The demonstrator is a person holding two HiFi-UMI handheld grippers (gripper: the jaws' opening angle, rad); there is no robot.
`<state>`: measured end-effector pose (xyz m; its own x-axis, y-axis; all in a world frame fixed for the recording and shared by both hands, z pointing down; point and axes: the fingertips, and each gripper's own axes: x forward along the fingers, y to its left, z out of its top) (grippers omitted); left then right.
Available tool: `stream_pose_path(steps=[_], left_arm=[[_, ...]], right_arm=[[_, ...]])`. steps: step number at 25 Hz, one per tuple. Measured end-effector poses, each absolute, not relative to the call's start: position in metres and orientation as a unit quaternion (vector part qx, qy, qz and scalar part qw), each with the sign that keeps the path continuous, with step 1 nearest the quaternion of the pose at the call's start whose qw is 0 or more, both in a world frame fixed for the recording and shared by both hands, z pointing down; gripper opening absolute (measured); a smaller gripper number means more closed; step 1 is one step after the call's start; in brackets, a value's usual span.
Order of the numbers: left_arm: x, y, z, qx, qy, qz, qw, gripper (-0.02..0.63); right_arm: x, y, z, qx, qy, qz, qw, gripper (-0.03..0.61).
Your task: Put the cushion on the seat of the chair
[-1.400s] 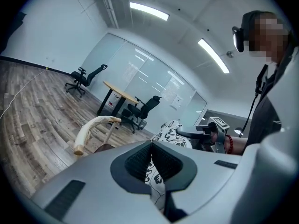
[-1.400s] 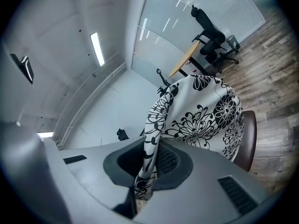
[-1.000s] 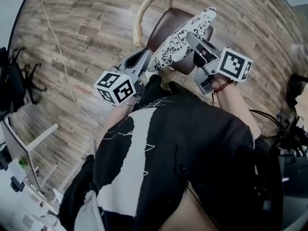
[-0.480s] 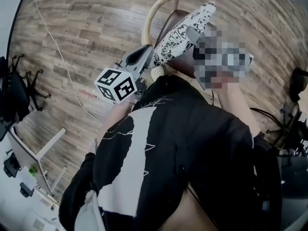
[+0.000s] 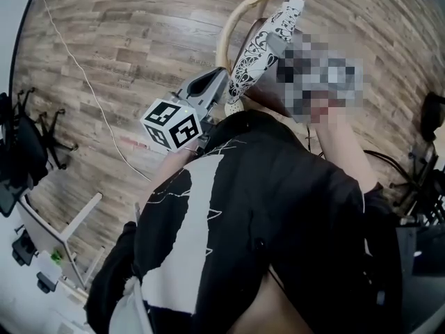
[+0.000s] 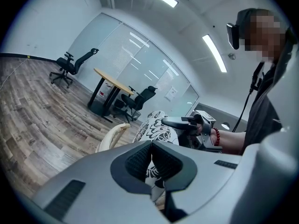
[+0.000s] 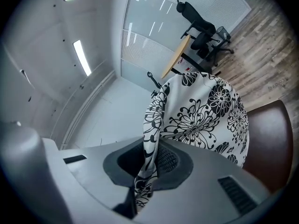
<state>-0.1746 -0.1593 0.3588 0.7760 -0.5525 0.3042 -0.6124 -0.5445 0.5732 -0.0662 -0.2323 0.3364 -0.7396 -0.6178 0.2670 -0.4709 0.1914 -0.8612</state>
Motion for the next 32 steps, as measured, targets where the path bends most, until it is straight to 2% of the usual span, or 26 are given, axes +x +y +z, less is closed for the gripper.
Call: stream_pose_path(steps=[10, 14, 20, 32], left_arm=[[-0.206, -0.173, 0.362, 0.862, -0.359, 0.03, 0.358, 0.015], [-0.198, -0.173, 0.36, 0.852, -0.382, 0.017, 0.358, 0.015], [-0.163, -0.146, 0.358, 0.84, -0.402, 0.01, 0.364, 0.015], [-0.133, -0.127, 0.355, 0.83, -0.421, 0.01, 0.365, 0.015]], right_arm=[[-0.091, -0.268, 0.32, -0.296, 0.785, -0.538, 0.081, 0.032], [-0.07, -0.265, 0.346, -0.294, 0.771, -0.559, 0.08, 0.032], [-0.022, -0.224, 0.399, -0.331, 0.746, -0.578, -0.008, 0.032], [0.028, -0.205, 0.427, -0.346, 0.719, -0.602, -0.01, 0.032]])
